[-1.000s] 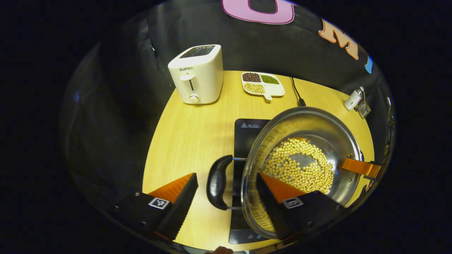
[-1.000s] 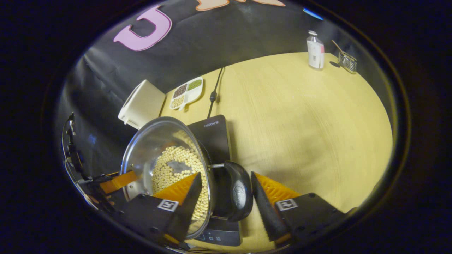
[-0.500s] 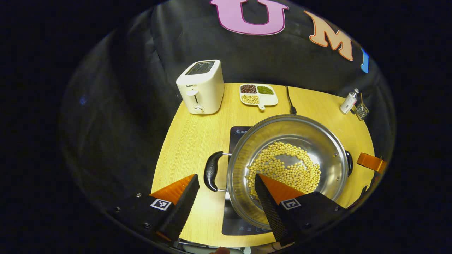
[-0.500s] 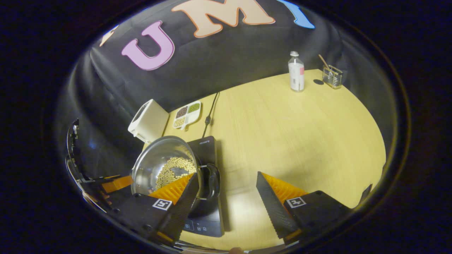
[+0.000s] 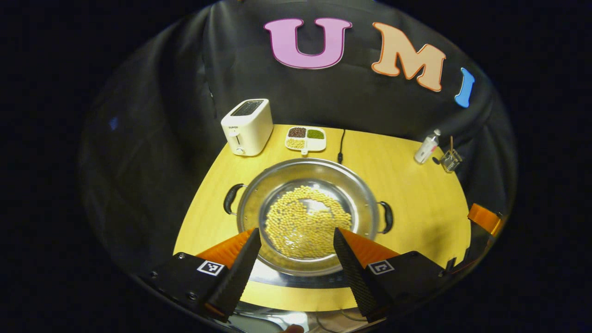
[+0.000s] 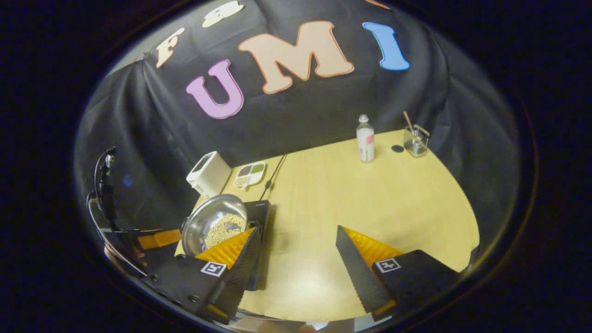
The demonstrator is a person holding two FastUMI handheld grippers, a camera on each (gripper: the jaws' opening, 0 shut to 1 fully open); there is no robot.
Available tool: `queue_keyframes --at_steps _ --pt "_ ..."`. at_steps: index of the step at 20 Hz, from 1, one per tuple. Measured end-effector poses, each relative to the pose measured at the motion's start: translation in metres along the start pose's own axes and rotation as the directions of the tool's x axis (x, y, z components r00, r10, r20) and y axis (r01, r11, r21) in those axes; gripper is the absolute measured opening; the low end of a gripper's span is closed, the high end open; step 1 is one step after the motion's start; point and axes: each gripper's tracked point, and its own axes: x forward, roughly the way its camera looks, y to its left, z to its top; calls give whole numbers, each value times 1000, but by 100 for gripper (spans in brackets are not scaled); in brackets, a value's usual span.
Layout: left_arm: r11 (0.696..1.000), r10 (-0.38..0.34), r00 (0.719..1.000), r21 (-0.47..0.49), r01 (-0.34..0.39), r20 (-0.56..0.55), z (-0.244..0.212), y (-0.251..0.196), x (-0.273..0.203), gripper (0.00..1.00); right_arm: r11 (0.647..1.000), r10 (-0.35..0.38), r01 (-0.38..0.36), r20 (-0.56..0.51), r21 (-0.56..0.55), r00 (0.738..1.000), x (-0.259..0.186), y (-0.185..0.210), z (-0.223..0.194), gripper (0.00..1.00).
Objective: First push the handle of the pot to place it horizontally, then grasp the pot with both hands and set it on the induction cooktop.
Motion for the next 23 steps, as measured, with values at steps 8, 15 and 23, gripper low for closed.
queue_keyframes --at_steps 8,15,23 --pt "1000 -14 923 14 9 384 56 -92 -103 97 994 34 0 321 -105 946 -109 -46 104 92" --pt "1000 -24 778 30 6 628 87 -153 -170 97 989 0 78 521 -128 854 -188 -83 150 92" --pt "1000 3 644 18 -26 765 100 -178 -216 96 990 -26 103 597 -95 802 -222 -109 149 92"
